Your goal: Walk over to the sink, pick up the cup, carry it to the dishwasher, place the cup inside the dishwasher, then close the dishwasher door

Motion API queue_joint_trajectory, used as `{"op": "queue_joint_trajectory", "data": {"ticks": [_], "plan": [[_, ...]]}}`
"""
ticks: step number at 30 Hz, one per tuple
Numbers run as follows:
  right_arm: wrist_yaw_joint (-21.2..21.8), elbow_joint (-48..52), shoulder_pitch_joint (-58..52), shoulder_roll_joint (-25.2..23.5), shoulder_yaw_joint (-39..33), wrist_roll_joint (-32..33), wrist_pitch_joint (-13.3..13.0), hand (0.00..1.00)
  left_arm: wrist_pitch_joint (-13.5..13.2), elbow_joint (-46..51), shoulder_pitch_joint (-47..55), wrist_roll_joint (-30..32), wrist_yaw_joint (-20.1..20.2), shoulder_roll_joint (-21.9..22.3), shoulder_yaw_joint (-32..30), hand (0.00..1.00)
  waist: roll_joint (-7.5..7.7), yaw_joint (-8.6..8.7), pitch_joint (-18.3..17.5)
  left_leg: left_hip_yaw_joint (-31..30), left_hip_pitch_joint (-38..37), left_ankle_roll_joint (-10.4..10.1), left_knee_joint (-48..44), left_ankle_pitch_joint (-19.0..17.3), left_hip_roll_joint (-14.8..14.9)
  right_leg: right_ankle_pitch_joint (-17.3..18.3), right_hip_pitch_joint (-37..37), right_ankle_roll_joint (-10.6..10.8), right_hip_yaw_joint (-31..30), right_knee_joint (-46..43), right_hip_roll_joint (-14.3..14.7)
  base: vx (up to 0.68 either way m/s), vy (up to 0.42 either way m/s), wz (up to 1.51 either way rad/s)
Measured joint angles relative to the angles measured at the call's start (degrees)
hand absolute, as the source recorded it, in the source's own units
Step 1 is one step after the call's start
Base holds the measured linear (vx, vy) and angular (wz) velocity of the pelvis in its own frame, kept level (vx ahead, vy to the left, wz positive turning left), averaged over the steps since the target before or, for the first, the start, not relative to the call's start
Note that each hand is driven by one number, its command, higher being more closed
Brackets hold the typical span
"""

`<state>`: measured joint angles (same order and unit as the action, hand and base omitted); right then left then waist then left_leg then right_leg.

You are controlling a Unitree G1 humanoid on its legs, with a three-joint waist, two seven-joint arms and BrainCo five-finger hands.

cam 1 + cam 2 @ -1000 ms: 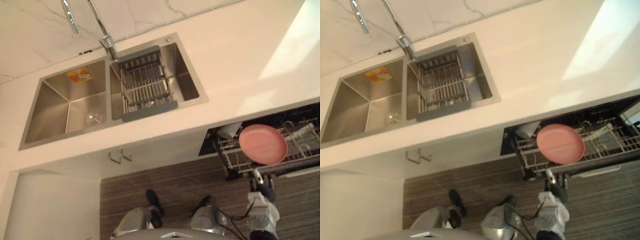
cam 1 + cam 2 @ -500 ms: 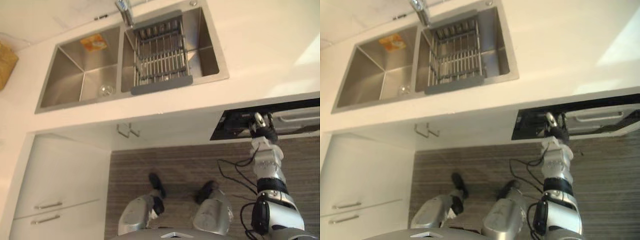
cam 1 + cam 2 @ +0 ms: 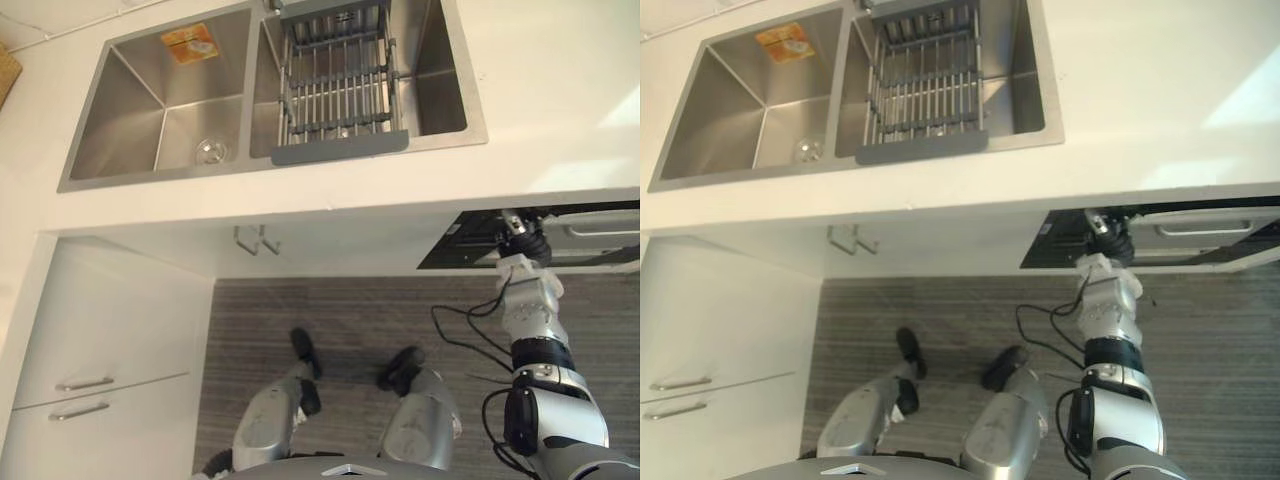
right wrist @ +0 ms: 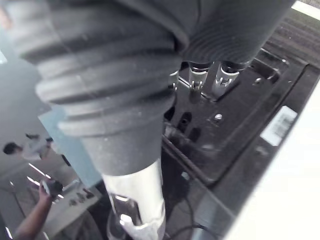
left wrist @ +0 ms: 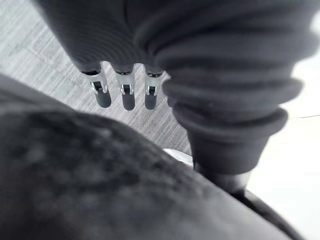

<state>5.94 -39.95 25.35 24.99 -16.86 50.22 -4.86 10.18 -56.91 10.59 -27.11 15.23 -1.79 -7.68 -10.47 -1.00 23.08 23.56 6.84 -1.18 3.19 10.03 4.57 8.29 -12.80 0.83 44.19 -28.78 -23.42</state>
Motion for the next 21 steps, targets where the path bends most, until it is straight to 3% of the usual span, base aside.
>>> {"op": "queue_joint_trajectory", "data": {"ticks": [2, 4, 7, 10, 11, 13, 14, 16, 18, 19, 20, 21], "plan": [[0.46, 3.71, -6.17, -3.88, 1.54, -3.44, -0.52, 0.00, 0.00, -0.08, 0.10, -1.75, 0.02, -0.10, 0.07, 0.00, 0.42, -0.09, 0.23, -0.11, -1.31, -0.16, -0.32, -0.12, 0.72, 0.39, 2.06, -0.34, 0.21, 0.95, 1.25, 0.02, -0.134, -0.05], [0.26, 5.20, -14.42, -10.17, 3.81, -8.25, -1.22, 0.00, 0.02, -0.50, 0.39, -5.99, 0.49, -0.37, 0.08, 0.00, 0.99, 0.10, 0.02, -0.05, -2.07, -1.79, -1.39, -1.45, 1.98, 0.43, 3.84, -0.36, 0.23, 3.81, 3.57, 0.06, -0.110, -0.02], [-1.59, -0.35, -23.65, -15.94, 4.65, -14.24, -1.22, 0.00, 0.29, -0.82, 1.03, -9.12, 2.16, -1.06, -0.16, 0.00, 3.22, 0.37, -0.62, 0.28, -2.89, -1.69, -2.03, -2.12, 1.94, 0.24, 5.02, -0.05, 0.26, 4.50, 3.78, 0.09, -0.065, -0.05], [-3.14, -8.16, -29.67, -17.92, 2.37, -18.79, -1.88, 0.00, 2.01, -2.54, 1.48, -10.07, 3.45, -2.56, -0.53, 0.00, 6.07, 1.31, -3.49, 1.14, -5.54, -1.30, -1.54, -3.22, 1.32, 0.20, 7.35, 1.14, 0.06, 5.36, 3.53, 0.15, -0.004, -0.11], [-3.69, -11.41, -31.90, -17.86, 1.23, -19.44, -2.16, 0.00, 3.78, -3.56, 1.80, -10.06, 4.24, -3.50, -0.66, 0.00, 7.83, 1.72, -5.48, 1.87, -7.29, -0.89, -0.27, -4.05, 0.59, 0.35, 8.45, 2.18, -0.46, 5.17, 2.82, 0.12, 0.038, -0.14], [-3.92, -13.58, -33.52, -17.61, -0.31, -21.62, -1.99, 0.00, 6.41, -4.38, 1.66, -9.88, 4.96, -4.92, -0.61, 0.00, 9.48, 1.93, -7.27, 2.09, -9.04, -0.57, 1.27, -4.66, -0.86, 1.11, 9.09, 3.58, -1.11, 3.61, 1.18, 0.13, 0.062, 0.00], [-3.97, -15.26, -35.09, -17.75, -1.48, -23.69, -1.15, 0.00, 8.62, -4.61, 1.88, -9.82, 5.20, -5.92, -0.61, 0.00, 10.80, 2.30, -8.83, 1.47, -9.86, -0.23, 1.72, -5.44, -2.17, 0.54, 9.19, 3.09, -1.99, 0.67, -0.52, 0.15, 0.071, 0.13], [-4.01, -15.85, -35.53, -17.90, -1.91, -24.60, 0.39, 0.00, 10.03, -5.47, 1.61, -9.73, 4.91, -6.39, 0.38, 0.00, 10.53, 2.74, -8.87, -0.21, -11.05, 0.27, 1.70, -6.12, -2.51, -1.57, 8.63, 2.81, -7.83, -2.95, -1.17, 0.16, 0.075, 0.49], [-3.91, -17.55, -36.12, -19.66, -3.76, -24.25, 2.30, 0.00, 11.60, -6.72, 0.52, -9.65, 4.86, -6.91, 1.65, 0.00, 9.75, 3.82, -8.92, -4.20, -12.91, 0.84, 1.67, -6.56, -1.84, -2.63, 7.28, 2.63, -15.75, -6.94, 0.20, 0.18, 0.057, 0.82], [-3.71, -17.66, -35.95, -20.41, -4.04, -22.89, 3.50, 0.00, 12.31, -6.74, 0.41, -9.12, 5.00, -7.03, 1.63, 0.00, 9.50, 3.80, -9.13, -5.38, -12.86, 0.68, 1.67, -6.59, -1.07, 0.20, 7.25, 4.54, -19.34, -3.53, 3.17, 0.13, -0.020, 0.68], [-3.19, -17.76, -35.83, -21.63, -4.01, -21.89, 4.73, 0.00, 13.02, -6.77, 0.35, -8.56, 5.79, -7.83, 1.68, 0.00, 10.51, 3.84, -9.66, -6.73, -12.16, 0.13, 1.67, -6.33, -1.02, -0.93, 8.27, 4.23, -22.92, 3.24, 6.49, 0.10, -0.043, 0.71], [-2.68, -18.04, -35.91, -22.42, -4.12, -21.36, 5.40, 0.00, 13.46, -6.77, 0.34, -8.24, 6.13, -8.80, 1.79, 0.00, 11.82, 3.89, -10.12, -7.48, -11.93, -0.03, 1.68, -6.24, -1.80, -3.74, 8.62, 4.01, -23.30, 5.91, 7.01, 0.03, -0.029, 0.50]]}}
